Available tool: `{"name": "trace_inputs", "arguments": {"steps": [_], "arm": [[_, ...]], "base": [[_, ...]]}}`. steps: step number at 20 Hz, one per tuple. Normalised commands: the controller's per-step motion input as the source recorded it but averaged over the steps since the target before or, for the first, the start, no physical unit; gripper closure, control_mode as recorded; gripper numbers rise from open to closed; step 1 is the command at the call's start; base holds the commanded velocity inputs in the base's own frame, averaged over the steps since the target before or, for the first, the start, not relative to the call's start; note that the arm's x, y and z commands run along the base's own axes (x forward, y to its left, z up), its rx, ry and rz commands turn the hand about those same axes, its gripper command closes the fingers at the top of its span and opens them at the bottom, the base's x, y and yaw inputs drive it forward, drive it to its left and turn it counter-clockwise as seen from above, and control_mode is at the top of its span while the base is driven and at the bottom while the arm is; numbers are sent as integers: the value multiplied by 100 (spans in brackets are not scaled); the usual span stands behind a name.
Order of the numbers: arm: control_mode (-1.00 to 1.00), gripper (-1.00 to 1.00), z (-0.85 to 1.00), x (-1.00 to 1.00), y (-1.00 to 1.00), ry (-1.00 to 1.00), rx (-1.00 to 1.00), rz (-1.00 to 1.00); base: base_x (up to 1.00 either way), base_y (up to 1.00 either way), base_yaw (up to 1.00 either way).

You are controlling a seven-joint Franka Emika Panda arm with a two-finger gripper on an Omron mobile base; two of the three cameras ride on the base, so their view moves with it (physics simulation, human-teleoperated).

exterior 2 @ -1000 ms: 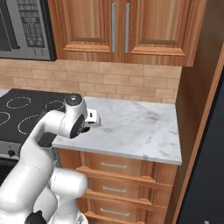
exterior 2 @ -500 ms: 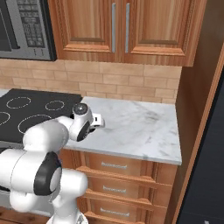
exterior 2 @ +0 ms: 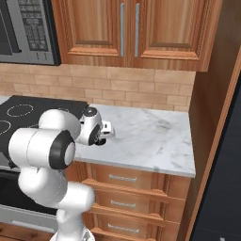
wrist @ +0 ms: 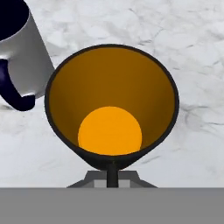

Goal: Clear the mugs and bowl far away from the sink.

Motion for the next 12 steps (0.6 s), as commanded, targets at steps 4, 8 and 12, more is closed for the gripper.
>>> {"name": "trace_inputs", "arguments": {"steps": [4, 8, 12], "arm": [[-100, 100, -44, 39, 0, 1, -5, 0], [-100, -100, -37, 35, 0, -7, -1, 2], [-100, -100, -11, 20, 0, -11, 0, 1]], "base": [[0, 0, 0], [0, 0, 0], [0, 0, 0]]}}
